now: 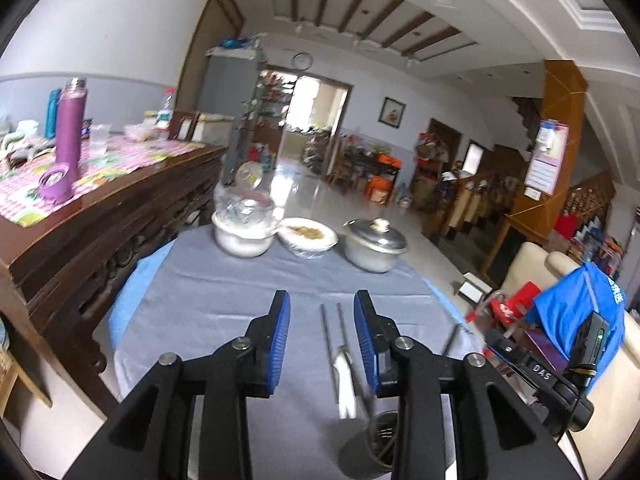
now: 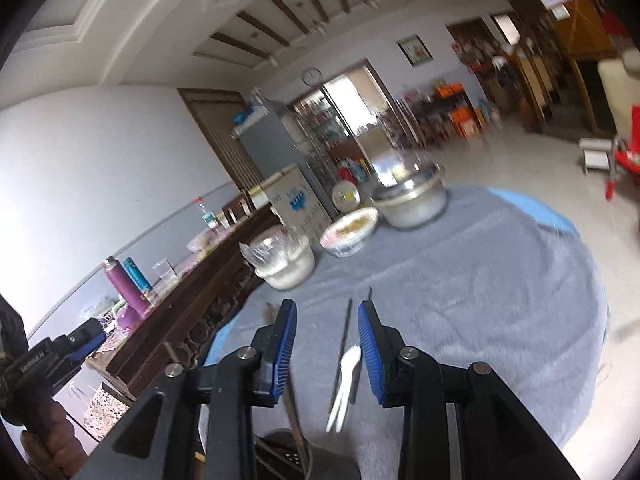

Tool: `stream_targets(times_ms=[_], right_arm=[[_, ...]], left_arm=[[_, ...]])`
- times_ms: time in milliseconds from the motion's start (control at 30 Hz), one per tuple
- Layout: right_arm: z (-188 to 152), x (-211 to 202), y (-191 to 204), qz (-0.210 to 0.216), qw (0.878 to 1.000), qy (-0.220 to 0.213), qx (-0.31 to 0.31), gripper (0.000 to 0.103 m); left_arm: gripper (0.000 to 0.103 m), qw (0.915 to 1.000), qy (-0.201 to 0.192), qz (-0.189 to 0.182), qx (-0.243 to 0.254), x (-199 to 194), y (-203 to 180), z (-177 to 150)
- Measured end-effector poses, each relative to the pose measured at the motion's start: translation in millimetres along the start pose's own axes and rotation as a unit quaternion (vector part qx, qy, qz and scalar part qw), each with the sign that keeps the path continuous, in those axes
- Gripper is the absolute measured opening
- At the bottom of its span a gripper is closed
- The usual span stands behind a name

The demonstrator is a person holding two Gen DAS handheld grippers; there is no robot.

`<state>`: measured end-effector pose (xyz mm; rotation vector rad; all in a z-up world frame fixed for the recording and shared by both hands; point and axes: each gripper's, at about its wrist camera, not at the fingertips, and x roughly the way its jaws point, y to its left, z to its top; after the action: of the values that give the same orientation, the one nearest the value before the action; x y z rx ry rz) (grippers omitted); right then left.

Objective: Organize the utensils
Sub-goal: 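Move both open grippers toward the white spoons lying on the cloth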

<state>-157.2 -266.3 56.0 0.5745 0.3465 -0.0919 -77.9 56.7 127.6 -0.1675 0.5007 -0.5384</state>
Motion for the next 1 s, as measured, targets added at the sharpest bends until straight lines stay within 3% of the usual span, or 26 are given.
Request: stream_targets(times_ms=[333,533,767,1000], right_arm=[[-19.5,37.5,-41.6,-0.008,0.995,0.077,0.055,0.034],[-37.6,60.8,-62.0,-0.004,0.99,0.119,0.075,0.034],[-53.0,91.1,-85.1,0.013,0.981,0.161,0.104,0.034],[-54.7,130.0,-100.3,0.042,0.973,0.185,0.133,0.034]], left_arm=[[0.037,0.9918,0.11,0.051,-0.041,69.1,50.3,-36.5],[0.037,0.9834,0.168,0.057,-0.039,110.9,67.0,-65.6],[0.037,0.9677,0.243,0.053,-0.043,162.4,81.5,-106.0],[0.037,0.9688,0.247,0.023,-0.002,199.8,62.9,-108.0]])
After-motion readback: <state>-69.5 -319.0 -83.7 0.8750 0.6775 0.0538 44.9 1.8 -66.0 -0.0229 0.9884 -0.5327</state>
